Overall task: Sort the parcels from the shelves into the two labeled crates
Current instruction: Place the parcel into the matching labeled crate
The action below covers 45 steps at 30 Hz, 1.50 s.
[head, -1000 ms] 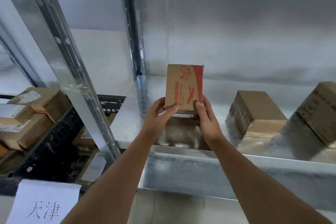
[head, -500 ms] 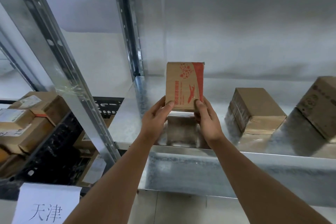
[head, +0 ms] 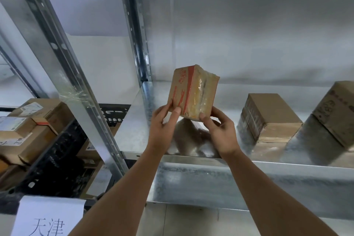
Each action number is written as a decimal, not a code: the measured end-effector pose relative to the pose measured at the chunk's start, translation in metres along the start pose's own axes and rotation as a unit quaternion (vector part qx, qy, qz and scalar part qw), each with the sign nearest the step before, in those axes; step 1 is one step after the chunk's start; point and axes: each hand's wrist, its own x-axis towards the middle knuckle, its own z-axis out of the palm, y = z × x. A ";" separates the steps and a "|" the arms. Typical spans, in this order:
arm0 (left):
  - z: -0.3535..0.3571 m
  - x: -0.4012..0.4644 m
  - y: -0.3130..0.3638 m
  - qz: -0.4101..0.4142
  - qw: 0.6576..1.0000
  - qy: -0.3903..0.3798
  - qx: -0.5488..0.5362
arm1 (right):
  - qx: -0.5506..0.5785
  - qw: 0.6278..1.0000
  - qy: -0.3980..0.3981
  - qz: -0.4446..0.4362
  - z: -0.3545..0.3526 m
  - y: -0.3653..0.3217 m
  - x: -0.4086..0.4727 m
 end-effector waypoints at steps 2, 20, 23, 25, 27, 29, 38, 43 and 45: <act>0.003 0.000 0.003 -0.031 1.000 -0.003 0.004 | 0.030 1.000 0.005 -0.008 0.000 -0.002 0.000; -0.002 -0.005 0.009 -0.047 0.990 -0.043 -0.123 | 0.040 0.999 -0.008 0.010 0.001 0.010 0.006; -0.002 -0.005 0.011 -0.066 0.989 -0.039 -0.128 | 0.034 0.999 0.000 0.002 0.002 0.007 0.006; -0.002 -0.004 0.010 -0.071 0.989 -0.034 -0.123 | 0.024 1.000 0.006 -0.009 0.003 0.006 0.004; -0.003 -0.003 0.009 -0.080 0.990 -0.028 -0.114 | -0.004 1.000 0.008 -0.030 0.002 0.008 0.005; -0.003 -0.002 0.008 -0.088 0.989 -0.026 -0.114 | -0.029 0.999 0.001 -0.033 0.001 0.008 0.006; -0.007 0.003 -0.005 -0.011 0.997 0.029 -0.068 | -0.033 0.999 -0.015 0.010 -0.001 0.003 0.004; -0.005 0.001 -0.002 -0.039 0.997 0.051 -0.042 | -0.036 0.999 0.024 -0.018 -0.002 0.009 0.007; -0.004 0.000 0.002 -0.068 0.995 0.032 -0.064 | -0.041 0.998 0.033 -0.021 -0.004 0.011 0.008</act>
